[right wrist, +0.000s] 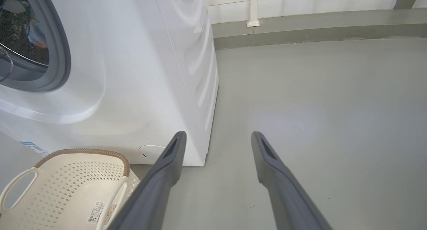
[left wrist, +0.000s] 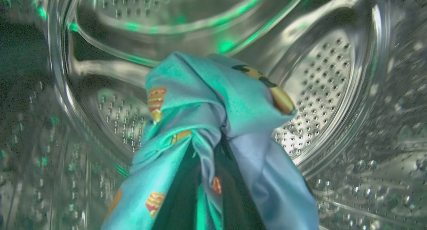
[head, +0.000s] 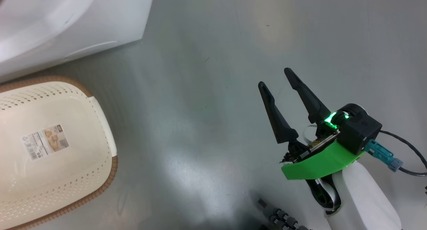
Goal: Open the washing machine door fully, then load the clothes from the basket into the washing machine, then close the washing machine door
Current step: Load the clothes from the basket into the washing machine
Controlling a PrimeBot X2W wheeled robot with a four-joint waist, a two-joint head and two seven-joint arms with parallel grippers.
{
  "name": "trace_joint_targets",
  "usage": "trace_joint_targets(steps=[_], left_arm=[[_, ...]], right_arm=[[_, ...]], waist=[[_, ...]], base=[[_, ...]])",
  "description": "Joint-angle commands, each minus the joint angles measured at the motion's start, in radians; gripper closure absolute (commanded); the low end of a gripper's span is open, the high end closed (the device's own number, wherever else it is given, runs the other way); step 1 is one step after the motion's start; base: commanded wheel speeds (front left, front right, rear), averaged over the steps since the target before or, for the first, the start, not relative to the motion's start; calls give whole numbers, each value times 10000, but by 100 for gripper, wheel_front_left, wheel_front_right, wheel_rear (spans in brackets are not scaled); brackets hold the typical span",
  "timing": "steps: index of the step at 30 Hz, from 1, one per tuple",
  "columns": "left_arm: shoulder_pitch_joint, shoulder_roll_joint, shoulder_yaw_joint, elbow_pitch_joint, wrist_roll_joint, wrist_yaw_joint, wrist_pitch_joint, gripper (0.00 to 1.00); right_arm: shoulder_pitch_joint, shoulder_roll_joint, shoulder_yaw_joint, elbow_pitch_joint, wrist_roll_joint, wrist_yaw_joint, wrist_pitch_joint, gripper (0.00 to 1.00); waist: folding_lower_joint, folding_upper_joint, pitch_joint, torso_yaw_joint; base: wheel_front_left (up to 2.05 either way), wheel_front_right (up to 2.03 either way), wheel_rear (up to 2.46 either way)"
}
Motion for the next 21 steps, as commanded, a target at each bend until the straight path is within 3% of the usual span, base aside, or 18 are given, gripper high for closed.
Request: trace_joint_targets(steps=[1,12,13,14,15,21], left_arm=[[71,369,139,-20,-196,-86,230,100],[305,217,118,841,-656,-255,1152,100],[339,177,157,894,-744,-258,1212,75],[383,120,241,963,-870,-230,1259,10],[440,93,241,1011,-911,-239,1291,0],[959,-62,191,1099,-1042,-327,910,0]], right_arm=[[194,-50,232,-176,235,16,-118,0],[187,-117,257,-100,303,16,-118,0],[186,-113,261,-84,309,16,-118,0],[180,-107,267,-69,317,16,-118,0],[177,-104,268,-57,320,16,-118,0],[217,-143,180,-4,293,16,-118,0]], waist=[[0,-1,2,12],[0,-1,-64,10],[0,-1,-78,15],[0,-1,-104,20],[0,-1,-135,32],[0,-1,-489,203]], base=[[0,0,0],[0,0,0],[0,0,0],[0,0,0],[0,0,0],[0,0,0]])
